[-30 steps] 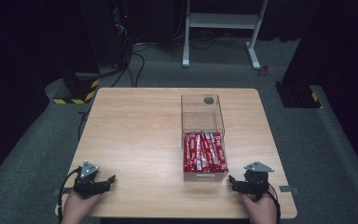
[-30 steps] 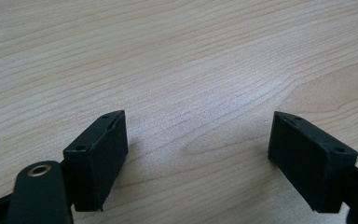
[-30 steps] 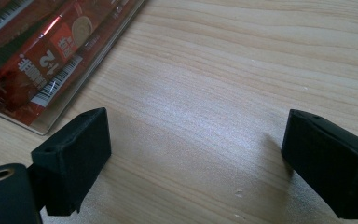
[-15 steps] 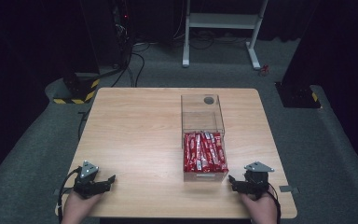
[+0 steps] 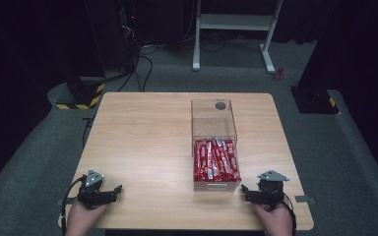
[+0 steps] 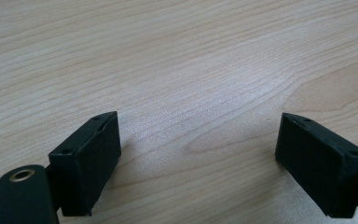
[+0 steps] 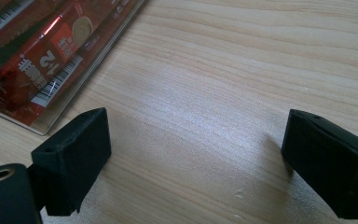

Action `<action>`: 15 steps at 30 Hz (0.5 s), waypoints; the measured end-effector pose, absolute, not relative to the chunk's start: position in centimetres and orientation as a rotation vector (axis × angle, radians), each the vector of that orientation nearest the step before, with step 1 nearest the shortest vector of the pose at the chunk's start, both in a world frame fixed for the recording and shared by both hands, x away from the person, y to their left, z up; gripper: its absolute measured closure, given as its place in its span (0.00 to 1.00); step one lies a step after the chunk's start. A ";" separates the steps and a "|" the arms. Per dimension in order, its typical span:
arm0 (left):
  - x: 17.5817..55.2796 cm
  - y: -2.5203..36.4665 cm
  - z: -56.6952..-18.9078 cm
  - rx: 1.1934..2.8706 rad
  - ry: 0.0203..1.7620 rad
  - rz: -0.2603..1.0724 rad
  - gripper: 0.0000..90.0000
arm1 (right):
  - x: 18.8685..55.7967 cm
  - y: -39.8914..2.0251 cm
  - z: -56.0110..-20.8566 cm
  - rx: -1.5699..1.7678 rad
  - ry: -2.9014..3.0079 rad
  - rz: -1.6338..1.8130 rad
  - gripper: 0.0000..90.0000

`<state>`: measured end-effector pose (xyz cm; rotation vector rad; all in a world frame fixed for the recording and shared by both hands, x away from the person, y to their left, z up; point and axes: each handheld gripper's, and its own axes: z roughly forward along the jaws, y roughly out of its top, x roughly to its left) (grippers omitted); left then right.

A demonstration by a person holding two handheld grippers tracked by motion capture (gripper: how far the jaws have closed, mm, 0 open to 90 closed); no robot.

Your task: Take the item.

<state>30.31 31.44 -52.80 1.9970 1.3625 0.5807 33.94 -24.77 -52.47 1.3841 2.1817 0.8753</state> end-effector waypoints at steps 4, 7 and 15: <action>30.3 31.5 -52.7 2.007 1.367 0.580 0.16 | 33.9 -24.8 -52.5 1.386 2.181 0.874 0.09; 30.3 31.5 -52.6 1.991 1.381 0.563 0.17 | 33.9 -24.8 -52.5 1.384 2.182 0.875 0.09; 30.3 30.9 -52.3 1.972 1.341 0.535 0.17 | 33.9 -24.8 -52.5 1.384 2.182 0.875 0.09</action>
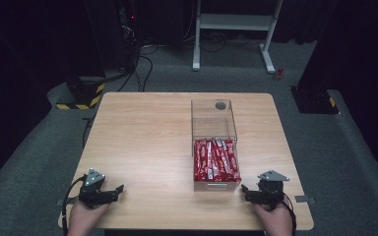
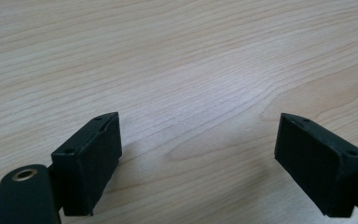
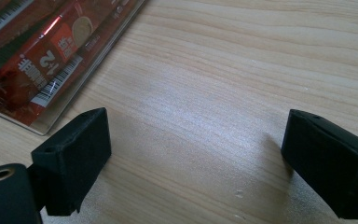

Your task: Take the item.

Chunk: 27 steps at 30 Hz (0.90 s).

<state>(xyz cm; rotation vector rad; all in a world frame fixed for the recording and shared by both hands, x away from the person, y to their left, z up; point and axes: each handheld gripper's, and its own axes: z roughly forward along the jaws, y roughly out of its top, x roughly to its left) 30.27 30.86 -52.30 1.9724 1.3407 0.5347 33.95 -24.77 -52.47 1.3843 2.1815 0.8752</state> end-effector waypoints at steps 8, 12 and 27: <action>30.0 30.0 -51.7 1.966 1.297 0.539 0.17 | 33.9 -24.8 -52.5 1.387 2.180 0.874 0.09; 29.8 29.6 -51.4 1.960 1.282 0.547 0.17 | 33.9 -24.8 -52.5 1.385 2.181 0.874 0.09; 29.7 28.4 -50.8 1.946 1.234 0.536 0.17 | 34.0 -24.8 -52.5 1.384 2.181 0.875 0.09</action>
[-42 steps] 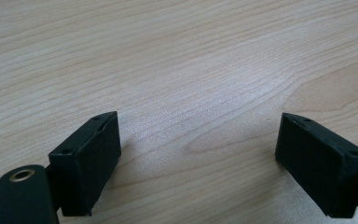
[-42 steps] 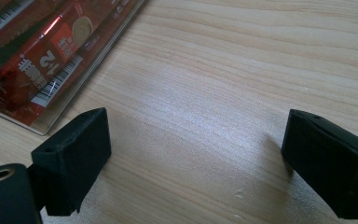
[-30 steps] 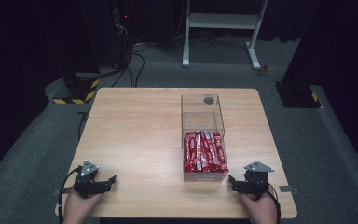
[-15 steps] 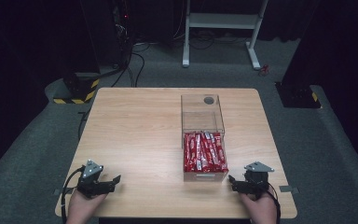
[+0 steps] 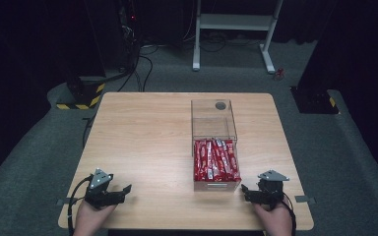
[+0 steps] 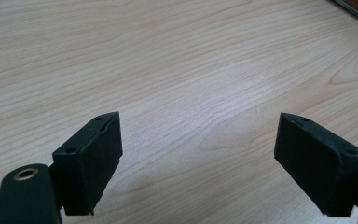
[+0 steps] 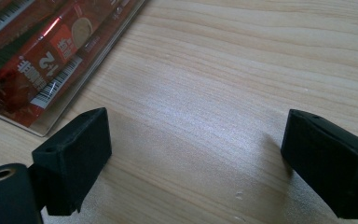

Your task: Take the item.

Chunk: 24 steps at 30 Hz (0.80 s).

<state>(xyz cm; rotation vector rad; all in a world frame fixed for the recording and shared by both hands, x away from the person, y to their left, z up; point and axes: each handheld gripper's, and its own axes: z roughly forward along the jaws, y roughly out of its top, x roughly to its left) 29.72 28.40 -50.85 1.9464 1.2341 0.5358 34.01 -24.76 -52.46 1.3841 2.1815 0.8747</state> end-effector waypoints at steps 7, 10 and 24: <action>30.0 27.6 -50.7 1.933 1.208 0.526 0.17 | 34.0 -24.8 -52.5 1.384 2.181 0.875 0.09; 30.0 27.2 -50.7 1.929 1.202 0.520 0.17 | 34.0 -24.8 -52.5 1.385 2.181 0.875 0.09; 30.3 25.6 -50.3 1.937 1.145 0.492 0.18 | 33.8 -24.8 -52.5 1.384 2.180 0.879 0.11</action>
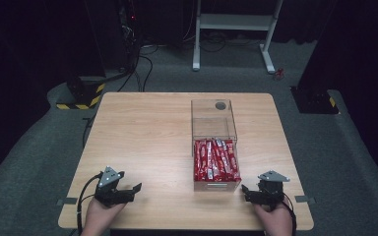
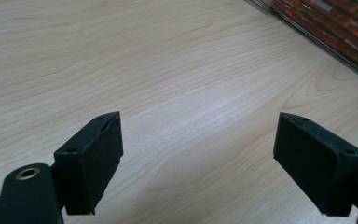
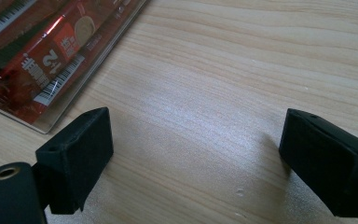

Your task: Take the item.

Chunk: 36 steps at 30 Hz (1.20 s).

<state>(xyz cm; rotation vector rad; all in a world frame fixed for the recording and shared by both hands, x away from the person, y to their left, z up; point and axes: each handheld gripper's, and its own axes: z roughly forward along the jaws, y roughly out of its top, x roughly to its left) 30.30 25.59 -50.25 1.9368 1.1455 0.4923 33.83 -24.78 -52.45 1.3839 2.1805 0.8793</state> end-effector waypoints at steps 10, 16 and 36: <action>30.3 24.1 -49.7 1.942 1.103 0.491 0.18 | 33.9 -24.8 -52.4 1.382 2.183 0.880 0.11; 30.6 23.5 -49.6 1.933 1.099 0.478 0.19 | 33.9 -24.8 -52.4 1.383 2.182 0.882 0.11; 30.6 22.1 -48.5 1.915 1.060 0.486 0.20 | 33.9 -24.8 -52.4 1.379 2.185 0.882 0.11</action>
